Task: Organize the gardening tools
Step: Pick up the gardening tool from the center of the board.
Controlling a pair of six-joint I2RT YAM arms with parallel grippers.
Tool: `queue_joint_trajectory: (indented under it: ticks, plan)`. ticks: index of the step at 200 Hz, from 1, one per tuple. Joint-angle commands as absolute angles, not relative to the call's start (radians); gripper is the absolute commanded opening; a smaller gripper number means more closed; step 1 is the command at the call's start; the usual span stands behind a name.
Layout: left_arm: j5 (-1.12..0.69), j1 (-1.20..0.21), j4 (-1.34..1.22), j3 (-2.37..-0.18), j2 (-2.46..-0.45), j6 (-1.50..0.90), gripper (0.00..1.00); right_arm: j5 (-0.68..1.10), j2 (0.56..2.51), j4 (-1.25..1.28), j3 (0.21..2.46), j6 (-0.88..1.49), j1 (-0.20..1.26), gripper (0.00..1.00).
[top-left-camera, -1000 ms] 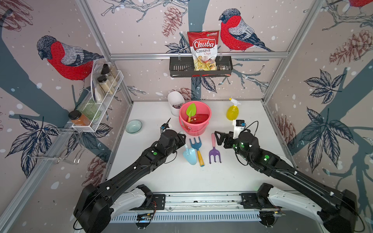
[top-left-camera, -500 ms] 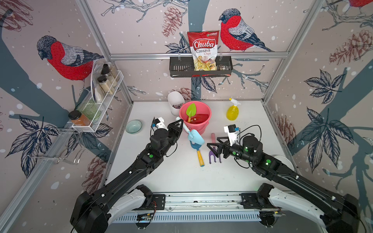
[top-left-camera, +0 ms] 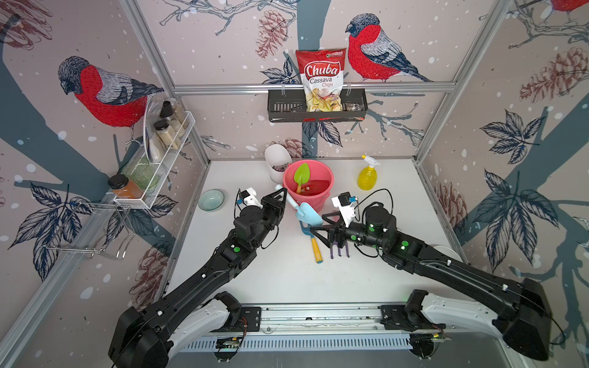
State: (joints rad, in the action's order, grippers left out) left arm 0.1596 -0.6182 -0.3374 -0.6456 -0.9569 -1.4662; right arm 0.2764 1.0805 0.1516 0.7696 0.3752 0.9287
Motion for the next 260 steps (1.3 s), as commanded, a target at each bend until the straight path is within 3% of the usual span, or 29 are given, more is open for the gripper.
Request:
queue_joint_trajectory:
  ticks: [1,63,100,120,132,158,192,260]
  plan:
    - [0.153,-0.618,-0.427,-0.646,-0.956,-1.474,0.0,0.269,1.106,0.197,0.788,0.344,0.934,0.78]
    - [0.137,-0.618,-0.43,-0.638,-0.96,-1.48,0.0,0.288,1.167,0.223,0.824,0.336,0.937,0.43]
    - [0.138,-0.617,-0.425,-0.635,-0.957,-1.479,0.0,0.293,1.172,0.241,0.826,0.341,0.937,0.3]
    - [0.134,-0.617,-0.428,-0.635,-0.96,-1.479,0.0,0.297,1.177,0.236,0.828,0.344,0.938,0.15]
    - [0.133,-0.617,-0.428,-0.635,-0.96,-1.477,0.0,0.298,1.175,0.235,0.827,0.348,0.938,0.0]
    - [0.126,-0.617,-0.435,-0.632,-0.964,-1.463,0.0,0.301,1.172,0.204,0.833,0.355,0.937,0.0]
    - [0.085,-0.609,-0.396,-0.647,-0.952,-1.32,0.47,0.305,1.127,0.029,0.888,0.345,0.903,0.0]
    - [0.095,-0.616,-0.223,-0.676,-0.859,-0.47,0.9,0.448,1.021,-0.335,1.04,0.432,0.759,0.0]
